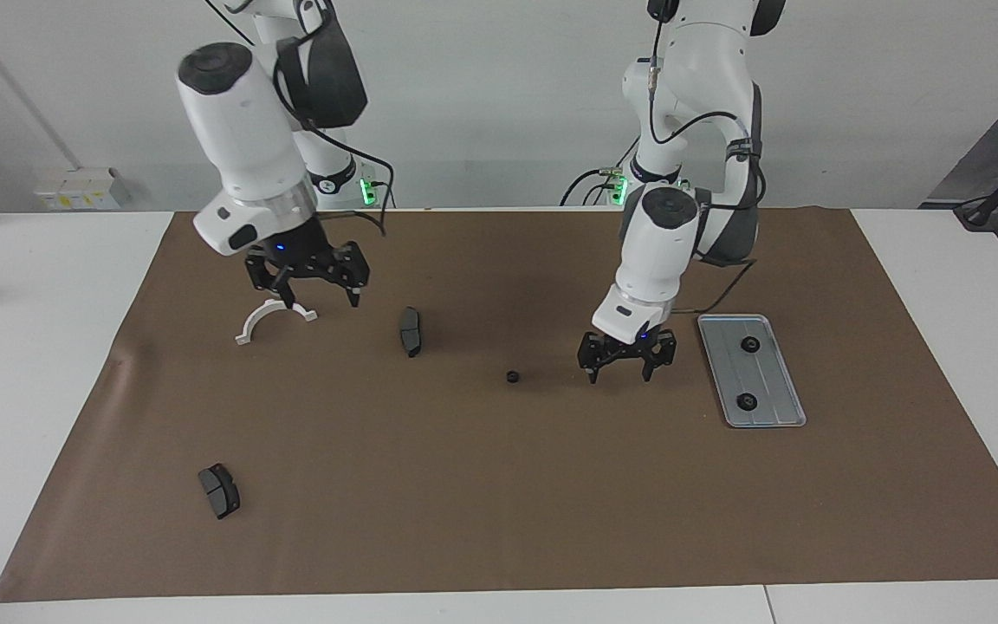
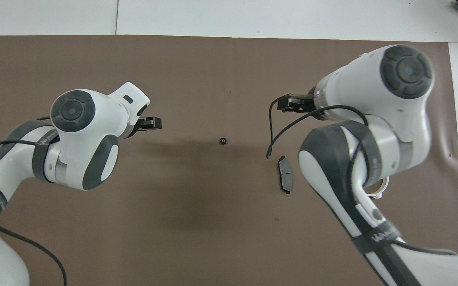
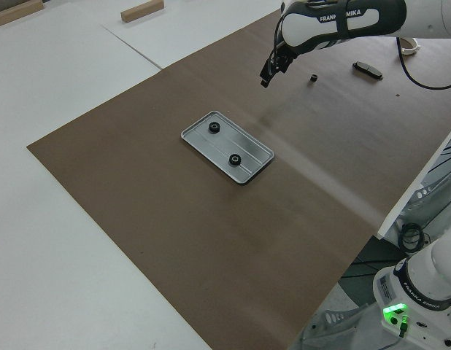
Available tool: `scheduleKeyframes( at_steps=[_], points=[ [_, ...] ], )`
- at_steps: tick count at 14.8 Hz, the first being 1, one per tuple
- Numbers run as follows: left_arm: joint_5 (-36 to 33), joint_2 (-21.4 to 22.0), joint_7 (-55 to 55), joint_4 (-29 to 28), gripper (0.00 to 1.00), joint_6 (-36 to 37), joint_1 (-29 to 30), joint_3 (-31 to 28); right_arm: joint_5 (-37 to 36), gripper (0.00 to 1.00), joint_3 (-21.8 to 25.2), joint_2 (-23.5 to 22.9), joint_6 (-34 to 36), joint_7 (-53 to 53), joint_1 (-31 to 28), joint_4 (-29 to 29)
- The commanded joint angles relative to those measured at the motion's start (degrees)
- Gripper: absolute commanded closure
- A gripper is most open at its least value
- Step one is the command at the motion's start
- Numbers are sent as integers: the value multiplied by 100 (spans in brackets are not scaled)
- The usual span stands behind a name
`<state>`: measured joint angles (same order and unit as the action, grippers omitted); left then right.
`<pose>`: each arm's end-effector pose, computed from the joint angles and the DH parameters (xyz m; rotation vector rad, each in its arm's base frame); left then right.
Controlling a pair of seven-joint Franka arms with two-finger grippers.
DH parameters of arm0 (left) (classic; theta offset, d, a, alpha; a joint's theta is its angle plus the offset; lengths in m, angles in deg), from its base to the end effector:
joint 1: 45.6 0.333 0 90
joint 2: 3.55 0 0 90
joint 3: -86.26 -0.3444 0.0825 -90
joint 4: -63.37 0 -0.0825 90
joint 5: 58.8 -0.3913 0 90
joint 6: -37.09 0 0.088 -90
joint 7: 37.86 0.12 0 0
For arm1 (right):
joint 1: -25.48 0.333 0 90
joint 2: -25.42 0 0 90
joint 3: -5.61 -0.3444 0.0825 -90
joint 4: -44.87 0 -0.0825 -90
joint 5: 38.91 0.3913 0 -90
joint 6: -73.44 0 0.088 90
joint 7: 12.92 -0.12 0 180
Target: Place bearing gear from tray to pile
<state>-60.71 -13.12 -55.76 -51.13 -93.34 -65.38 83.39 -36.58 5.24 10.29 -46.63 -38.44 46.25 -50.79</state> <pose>0.5834 -0.1772 0.3987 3.1363 -0.0064 0.1828 0.6250 0.2438 0.4780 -3.0321 0.1431 -0.2031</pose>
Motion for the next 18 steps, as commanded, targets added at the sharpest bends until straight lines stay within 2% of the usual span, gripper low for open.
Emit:
scheduleKeyframes(
  at_steps=[1, 4, 5, 8, 12, 14, 15, 16, 18],
  points=[
    [-64, 333, 636, -230, 0, 342, 517, 68, -257, 0, 19, -753, -279, -601, 496, 407],
    [-64, 342, 866, -309, 0, 369, 992, 68, -828, 0, 19, -1867, -237, -1488, 1136, 1493],
    [-46, 350, 1024, -370, 0, 326, 1176, 77, -1013, 0, 19, -2124, -254, -1665, 1269, 1698],
    [-2, 421, 1517, -616, 0, 54, 1590, 77, -1155, 0, 19, -2354, -420, -1701, 1341, 1682],
    [-2, 412, 1605, -1107, 0, -518, 1845, 77, -1129, 0, 10, -2302, -579, -1675, 1367, 1420],
    [-2, 421, 1720, -1345, 0, -772, 1995, 77, -1129, 20, 2, -2232, -570, -1623, 1385, 1218],
    [-2, 421, 1720, -1407, 4, -800, 2039, 77, -1120, 29, 2, -2214, -623, -1588, 1385, 1156],
    [-2, 412, 1720, -1425, 11, -800, 2040, 77, -1120, 35, -7, -2206, -632, -1570, 1385, 1111],
    [-2, 403, 1720, -1530, 25, -826, 2057, 77, -1129, 38, -25, -2179, -570, -1561, 1394, 1076]
  ],
)
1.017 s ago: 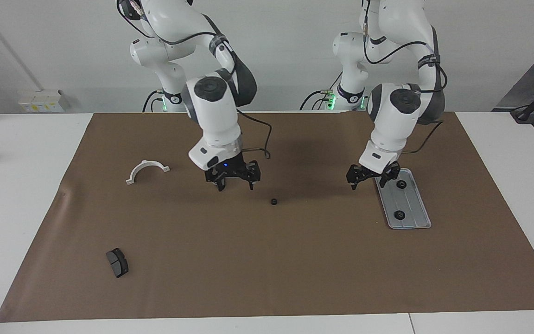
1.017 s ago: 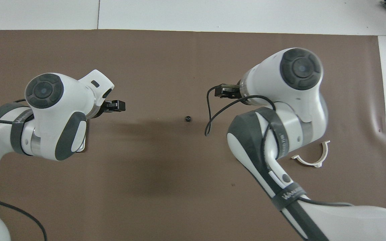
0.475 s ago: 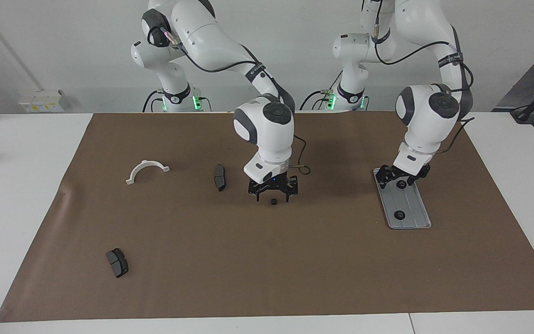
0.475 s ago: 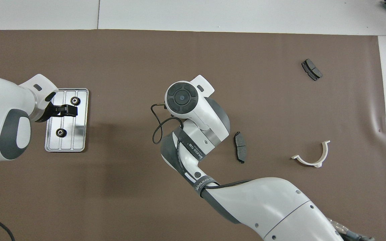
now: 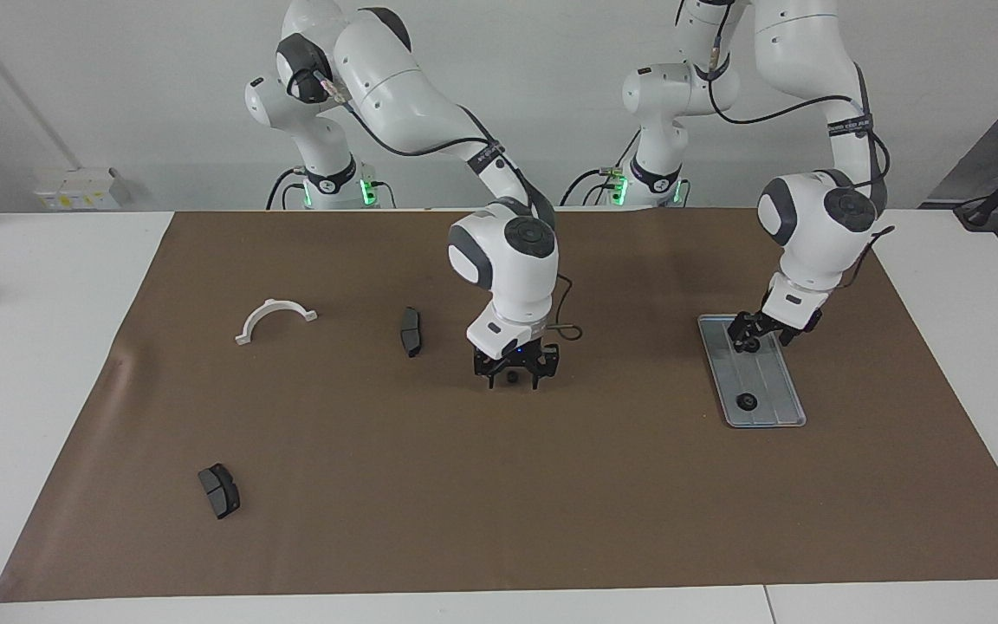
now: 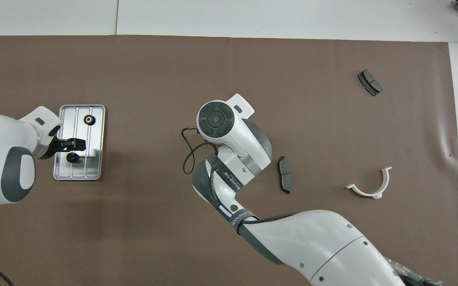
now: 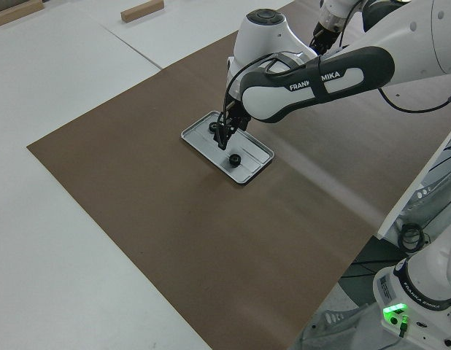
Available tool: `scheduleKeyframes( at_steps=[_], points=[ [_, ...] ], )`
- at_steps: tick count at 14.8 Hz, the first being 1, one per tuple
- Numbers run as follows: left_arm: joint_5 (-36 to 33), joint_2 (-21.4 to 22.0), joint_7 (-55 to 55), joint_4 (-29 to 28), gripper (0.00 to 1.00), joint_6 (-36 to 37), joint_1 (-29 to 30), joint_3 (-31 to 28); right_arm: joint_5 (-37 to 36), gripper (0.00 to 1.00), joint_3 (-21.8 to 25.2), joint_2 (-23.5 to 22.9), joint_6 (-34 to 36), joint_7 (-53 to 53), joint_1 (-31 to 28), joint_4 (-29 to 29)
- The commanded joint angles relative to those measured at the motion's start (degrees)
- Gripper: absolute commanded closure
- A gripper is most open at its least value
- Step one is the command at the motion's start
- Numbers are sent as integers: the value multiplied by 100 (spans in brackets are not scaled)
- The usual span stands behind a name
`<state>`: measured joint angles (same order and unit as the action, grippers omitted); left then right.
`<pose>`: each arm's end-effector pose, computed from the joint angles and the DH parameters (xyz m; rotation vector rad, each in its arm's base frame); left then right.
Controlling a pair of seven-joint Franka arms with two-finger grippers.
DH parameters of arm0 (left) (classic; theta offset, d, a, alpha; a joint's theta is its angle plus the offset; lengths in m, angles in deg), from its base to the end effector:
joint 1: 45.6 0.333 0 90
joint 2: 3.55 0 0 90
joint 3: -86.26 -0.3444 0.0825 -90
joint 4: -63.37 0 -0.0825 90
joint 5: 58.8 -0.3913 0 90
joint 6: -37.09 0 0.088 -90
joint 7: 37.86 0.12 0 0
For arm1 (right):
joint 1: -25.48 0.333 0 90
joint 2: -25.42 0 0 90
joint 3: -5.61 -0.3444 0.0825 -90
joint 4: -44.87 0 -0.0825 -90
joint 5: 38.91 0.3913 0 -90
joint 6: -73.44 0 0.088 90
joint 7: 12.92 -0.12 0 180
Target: Place bearing gear from tray to pile
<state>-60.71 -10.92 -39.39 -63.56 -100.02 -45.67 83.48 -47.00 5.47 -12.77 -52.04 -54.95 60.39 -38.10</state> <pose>0.5568 0.0267 0.3343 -3.1097 -0.0771 -0.0759 0.6199 0.4264 0.3082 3.0899 -0.0691 0.2035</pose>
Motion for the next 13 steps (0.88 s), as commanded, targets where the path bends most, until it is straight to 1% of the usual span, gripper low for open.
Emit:
scheduleKeyframes(
  at_steps=[1, 3, 4, 8, 10, 11, 12, 13],
  points=[
    [-2, 166, 82, -288, 26, -167, 86, 67, -87, 38, -100, 153, -30, 90, -11, -281],
    [-2, 183, 64, -323, 34, -150, 77, 67, -87, 39, -110, 241, -47, 116, -2, -448],
    [-2, 192, 56, -349, 36, -149, 77, 67, -87, 39, -110, 242, -56, 116, 7, -457],
    [-2, 139, 64, -349, 38, -167, 86, 67, -87, 42, -110, 250, -126, 168, 33, -519],
    [-2, 113, 64, -349, 39, -176, 86, 67, -87, 48, -110, 250, -127, 204, 33, -519],
    [-2, 113, 64, -349, 40, -176, 86, 67, -87, 53, -110, 250, -118, 204, 42, -527],
    [-2, 113, 64, -349, 40, -176, 95, 67, -87, 66, -110, 259, -118, 204, 33, -536],
    [-2, 113, 64, -349, 40, -176, 112, 67, -87, 89, -110, 259, -118, 213, 33, -536]
  ],
)
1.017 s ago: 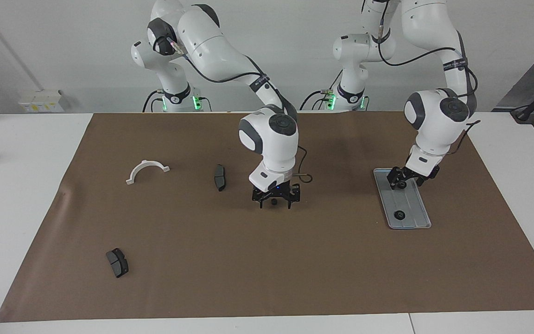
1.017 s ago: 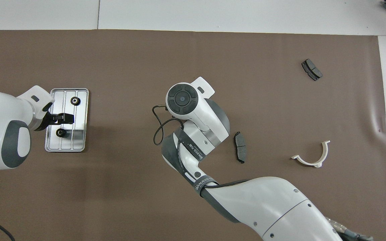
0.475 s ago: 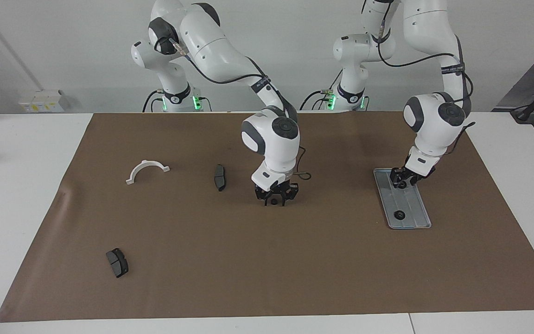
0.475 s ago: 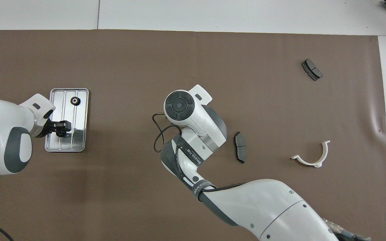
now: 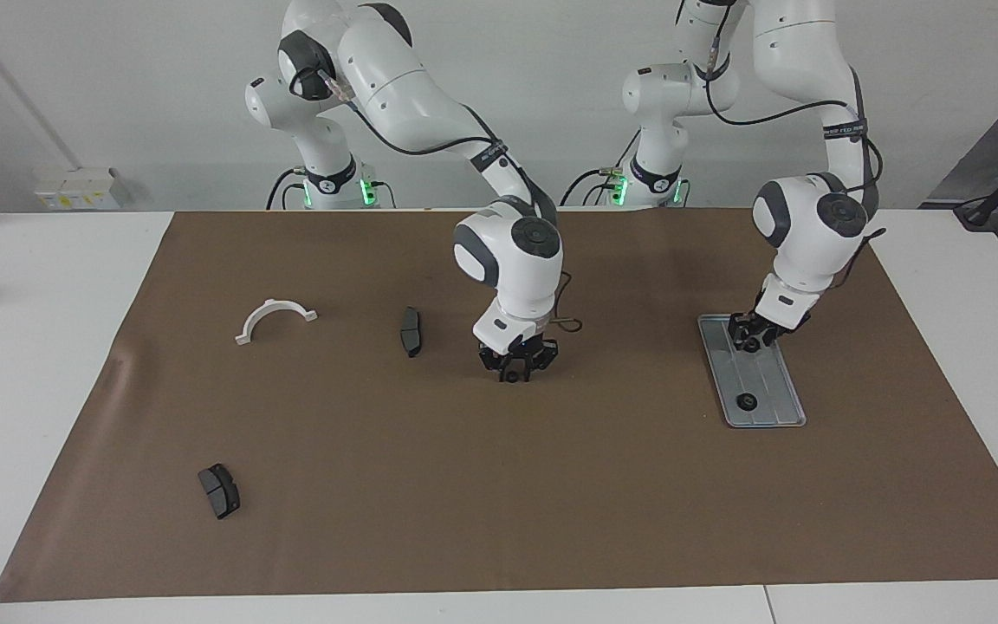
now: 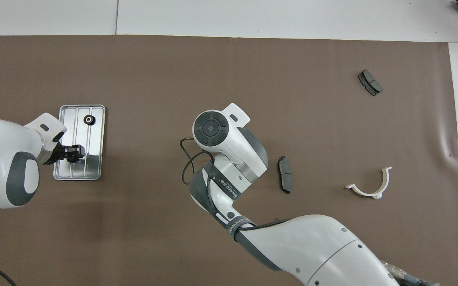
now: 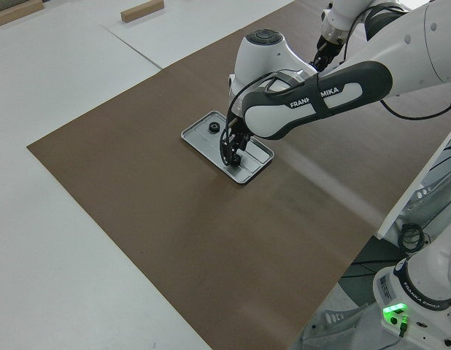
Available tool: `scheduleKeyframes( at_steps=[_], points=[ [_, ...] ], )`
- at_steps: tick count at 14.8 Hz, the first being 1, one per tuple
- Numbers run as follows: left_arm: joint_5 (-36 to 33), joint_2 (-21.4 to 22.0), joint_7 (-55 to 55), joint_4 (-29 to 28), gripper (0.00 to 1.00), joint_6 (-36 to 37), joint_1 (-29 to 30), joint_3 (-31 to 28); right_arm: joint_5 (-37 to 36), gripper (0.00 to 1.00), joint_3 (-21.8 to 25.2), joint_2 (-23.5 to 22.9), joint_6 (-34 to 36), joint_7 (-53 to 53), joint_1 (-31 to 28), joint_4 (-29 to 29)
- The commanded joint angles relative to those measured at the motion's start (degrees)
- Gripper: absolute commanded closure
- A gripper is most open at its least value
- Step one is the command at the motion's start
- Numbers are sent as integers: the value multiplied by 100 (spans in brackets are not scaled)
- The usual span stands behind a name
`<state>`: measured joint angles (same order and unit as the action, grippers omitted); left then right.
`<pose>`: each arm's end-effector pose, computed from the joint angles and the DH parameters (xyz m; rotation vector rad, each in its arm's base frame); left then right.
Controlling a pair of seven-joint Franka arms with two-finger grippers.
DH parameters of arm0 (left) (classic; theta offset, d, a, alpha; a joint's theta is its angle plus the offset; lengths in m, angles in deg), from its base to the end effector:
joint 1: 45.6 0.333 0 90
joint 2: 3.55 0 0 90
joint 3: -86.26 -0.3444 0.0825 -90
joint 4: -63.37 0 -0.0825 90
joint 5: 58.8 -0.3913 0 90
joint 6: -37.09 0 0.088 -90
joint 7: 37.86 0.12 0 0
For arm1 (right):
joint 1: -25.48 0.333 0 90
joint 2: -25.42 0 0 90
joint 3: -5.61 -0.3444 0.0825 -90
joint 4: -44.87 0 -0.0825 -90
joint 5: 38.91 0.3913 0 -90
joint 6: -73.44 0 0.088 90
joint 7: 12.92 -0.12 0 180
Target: Place bearing gear from tray to pile
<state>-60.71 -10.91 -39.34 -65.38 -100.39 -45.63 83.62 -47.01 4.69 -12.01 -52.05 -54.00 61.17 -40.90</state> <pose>0.5469 0.0253 0.3214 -3.1116 -0.0726 -0.0369 0.5995 0.4346 0.2951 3.0797 -0.0026 0.1517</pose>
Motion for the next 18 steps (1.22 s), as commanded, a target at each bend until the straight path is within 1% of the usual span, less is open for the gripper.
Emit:
scheduleKeyframes(
  at_steps=[1, 6, 7, 9, 10, 12, 14, 16, 17, 18],
  points=[
    [-2, 104, 60, -167, 40, -148, 108, 53, -86, 100, -32, 183, -116, 109, -37, -256],
    [7, -2, 43, -167, 40, -297, 117, 44, -95, 100, -32, 174, -28, 109, -37, -178],
    [7, -2, 43, -167, 41, -280, 108, 44, -104, 100, -23, 174, -2, 109, -28, -151],
    [7, -2, 43, -167, 42, -271, 126, 44, -147, 100, 21, 191, 243, 109, -28, 41],
    [7, -2, 51, -167, 45, -271, 143, 44, -235, 100, 30, 209, 270, 109, -132, 86],
    [7, -2, 51, -167, 52, -271, 143, 44, -288, 100, 47, 463, 271, 257, -535, 51],
    [7, -2, 51, -167, 56, -262, 143, 44, -236, 100, 30, 674, 315, 984, -1062, -1],
    [7, -2, 25, -141, 74, -245, 143, 44, -183, 100, -14, 719, 332, 1619, -1564, -2],
    [-2, -10, -10, -106, 84, -227, 117, 44, -183, 100, -14, 710, 228, 1734, -1749, -10],
    [7, -2, -28, -19, 98, -184, 91, 44, -183, 100, -23, 684, 166, 1805, -1977, -10]
  ],
)
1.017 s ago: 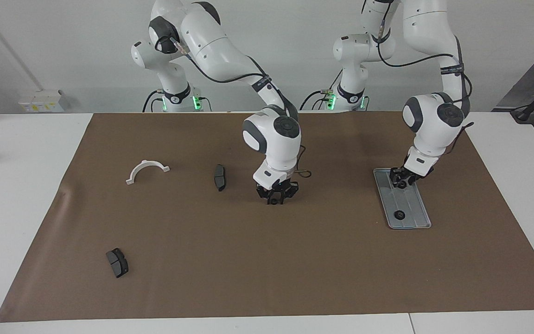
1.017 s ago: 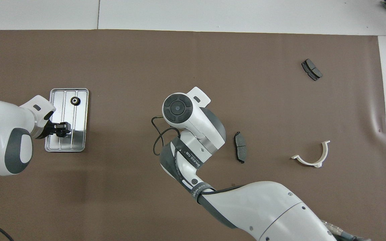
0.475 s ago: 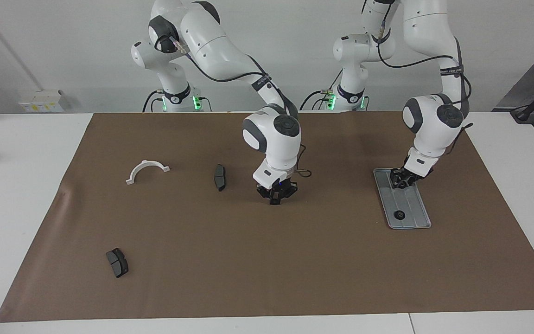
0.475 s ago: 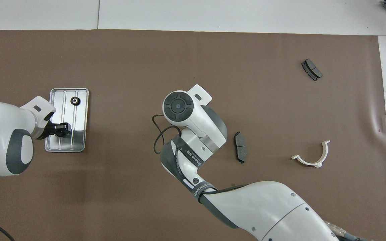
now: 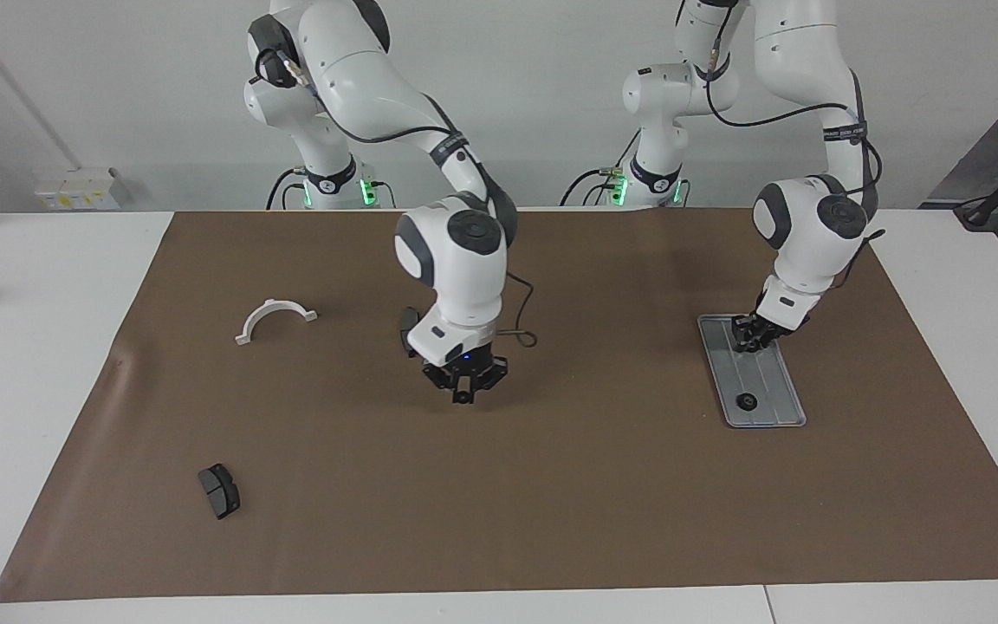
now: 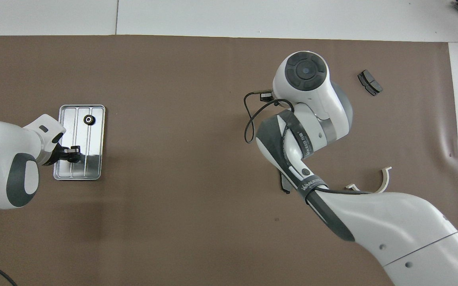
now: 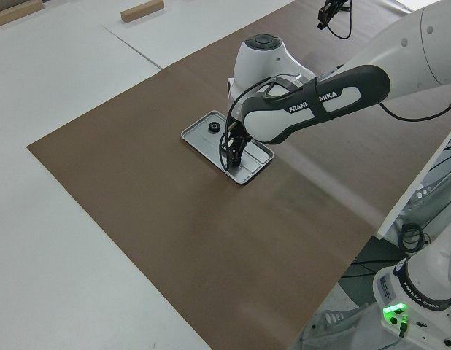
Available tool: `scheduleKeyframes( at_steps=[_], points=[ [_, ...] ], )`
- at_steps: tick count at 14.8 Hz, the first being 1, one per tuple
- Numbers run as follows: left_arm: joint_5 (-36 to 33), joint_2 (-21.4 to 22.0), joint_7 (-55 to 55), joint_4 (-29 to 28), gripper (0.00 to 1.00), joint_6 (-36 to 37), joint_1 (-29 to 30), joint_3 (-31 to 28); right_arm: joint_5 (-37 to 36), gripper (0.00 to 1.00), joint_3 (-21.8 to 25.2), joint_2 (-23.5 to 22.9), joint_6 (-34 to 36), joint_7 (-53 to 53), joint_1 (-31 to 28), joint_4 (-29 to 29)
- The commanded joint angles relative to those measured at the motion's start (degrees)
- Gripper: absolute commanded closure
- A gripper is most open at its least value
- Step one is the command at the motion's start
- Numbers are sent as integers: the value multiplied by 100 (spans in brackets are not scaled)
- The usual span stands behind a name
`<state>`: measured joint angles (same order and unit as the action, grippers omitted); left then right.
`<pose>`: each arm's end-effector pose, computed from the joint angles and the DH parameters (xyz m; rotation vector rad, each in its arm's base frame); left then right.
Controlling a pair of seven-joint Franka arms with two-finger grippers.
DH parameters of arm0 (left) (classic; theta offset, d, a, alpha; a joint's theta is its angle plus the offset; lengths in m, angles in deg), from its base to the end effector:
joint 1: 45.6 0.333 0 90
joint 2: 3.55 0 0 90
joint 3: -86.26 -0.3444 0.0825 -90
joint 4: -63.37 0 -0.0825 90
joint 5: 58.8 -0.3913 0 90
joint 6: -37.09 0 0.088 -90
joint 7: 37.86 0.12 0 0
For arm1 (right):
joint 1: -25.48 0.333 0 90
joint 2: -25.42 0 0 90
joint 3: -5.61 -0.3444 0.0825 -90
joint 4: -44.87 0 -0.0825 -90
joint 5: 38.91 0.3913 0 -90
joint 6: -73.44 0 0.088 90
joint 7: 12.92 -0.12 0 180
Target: Place bearing gear from tray to pile
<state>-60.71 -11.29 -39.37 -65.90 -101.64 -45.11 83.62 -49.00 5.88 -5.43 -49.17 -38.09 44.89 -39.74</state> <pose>0.5460 0.0302 0.3160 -3.1111 -0.0867 -0.0462 0.7008 0.2339 0.3853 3.0321 -0.0282 0.2650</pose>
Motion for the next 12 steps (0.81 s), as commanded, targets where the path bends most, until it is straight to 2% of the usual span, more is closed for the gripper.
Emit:
scheduleKeyframes(
  at_steps=[1, 3, 5, 10, 12],
  points=[
    [-2, 36, -25, 147, 100, 38, 12, 45, 25, 100, -142, 0, -263, 397, -534, -143],
    [-2, 1, -34, 567, 100, 336, -136, 71, 86, 100, -142, -70, -683, 932, -920, -292],
    [-11, -139, -104, 963, 100, 373, -426, 63, 594, 100, -133, -263, -1133, 1022, -1132, -372],
    [-29, -658, -552, 2141, 100, 312, -1260, 54, 755, 100, -133, -422, -1292, 1075, -1265, -512],
    [-28, -1026, -1033, 2606, 100, 337, -1743, 36, 755, 88, -133, -361, -1467, 1084, -1256, -810]
  ],
)
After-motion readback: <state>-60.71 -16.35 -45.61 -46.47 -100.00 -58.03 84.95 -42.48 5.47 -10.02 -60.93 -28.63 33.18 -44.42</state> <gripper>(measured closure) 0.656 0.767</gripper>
